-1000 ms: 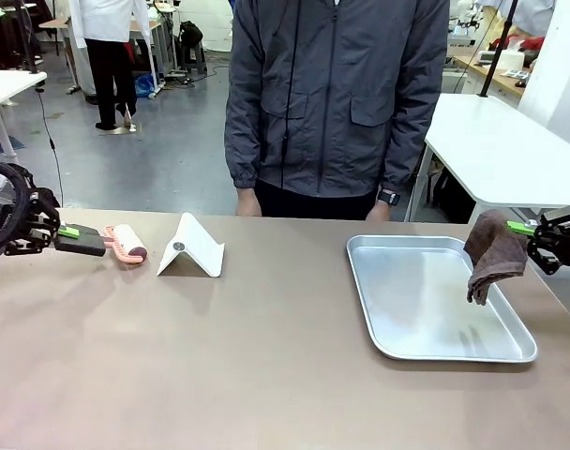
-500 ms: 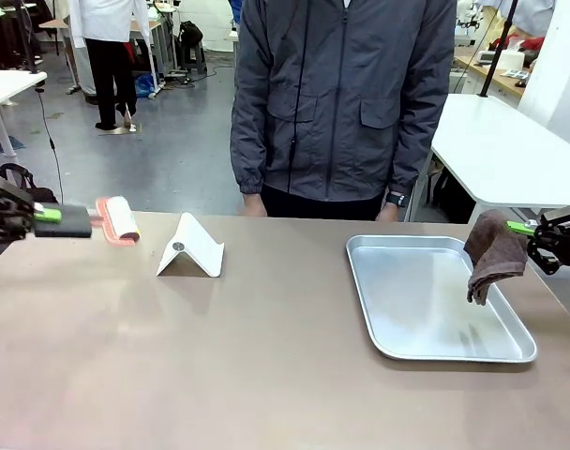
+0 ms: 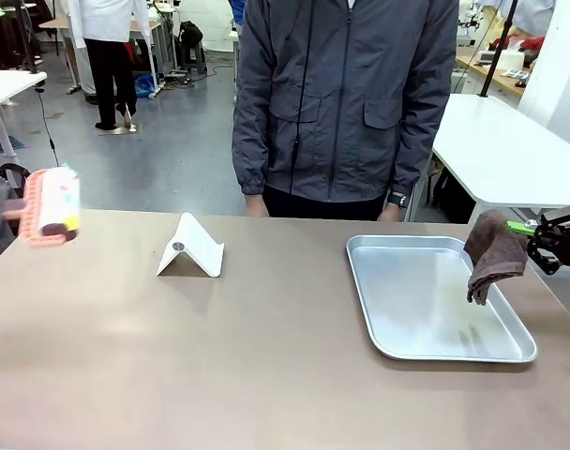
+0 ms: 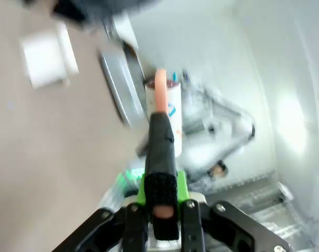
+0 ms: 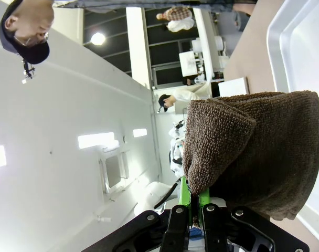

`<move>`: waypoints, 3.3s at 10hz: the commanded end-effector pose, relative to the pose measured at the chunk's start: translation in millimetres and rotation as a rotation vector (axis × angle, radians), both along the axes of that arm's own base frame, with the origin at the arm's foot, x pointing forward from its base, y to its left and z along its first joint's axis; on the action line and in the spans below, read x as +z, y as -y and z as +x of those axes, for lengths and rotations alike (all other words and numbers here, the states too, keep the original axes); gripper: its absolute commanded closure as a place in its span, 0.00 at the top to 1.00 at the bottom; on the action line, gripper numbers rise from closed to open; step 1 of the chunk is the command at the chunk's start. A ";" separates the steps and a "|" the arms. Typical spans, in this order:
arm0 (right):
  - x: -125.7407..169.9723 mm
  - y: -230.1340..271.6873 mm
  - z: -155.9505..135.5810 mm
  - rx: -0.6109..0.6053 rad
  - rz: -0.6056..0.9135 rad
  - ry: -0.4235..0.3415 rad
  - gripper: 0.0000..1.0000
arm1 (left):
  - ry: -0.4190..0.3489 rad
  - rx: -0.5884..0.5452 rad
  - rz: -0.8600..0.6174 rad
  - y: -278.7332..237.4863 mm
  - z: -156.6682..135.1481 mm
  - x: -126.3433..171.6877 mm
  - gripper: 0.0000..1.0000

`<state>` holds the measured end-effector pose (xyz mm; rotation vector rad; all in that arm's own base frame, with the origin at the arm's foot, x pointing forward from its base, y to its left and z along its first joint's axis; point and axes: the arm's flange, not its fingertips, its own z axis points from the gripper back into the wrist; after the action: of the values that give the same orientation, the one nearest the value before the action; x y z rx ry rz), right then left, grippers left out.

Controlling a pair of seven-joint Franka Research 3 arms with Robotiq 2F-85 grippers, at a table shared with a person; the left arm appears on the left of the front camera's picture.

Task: Clean the surface of the table.
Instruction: Clean the area not pointed to by the person, then return the Lint Roller and towel to their original positions.

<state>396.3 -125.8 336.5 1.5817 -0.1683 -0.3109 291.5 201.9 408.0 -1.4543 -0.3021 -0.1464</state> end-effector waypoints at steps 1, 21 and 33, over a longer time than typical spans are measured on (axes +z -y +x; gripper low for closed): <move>3.6 -0.9 0.9 0.001 0.003 0.009 0.06 | -0.073 -0.138 0.026 -38.9 -25.4 -7.1 0.22; 8.1 -11.3 6.9 0.006 0.012 0.018 0.06 | -0.211 -0.148 0.007 -41.0 -37.3 -36.5 0.22; 11.9 -328.5 100.5 0.378 -0.382 -0.066 0.06 | -0.315 -0.048 0.625 255.6 162.6 103.2 0.22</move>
<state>493.4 200.2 345.4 1.2580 0.1013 -0.0223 446.7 -46.8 512.2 -0.9168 0.0365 -0.0933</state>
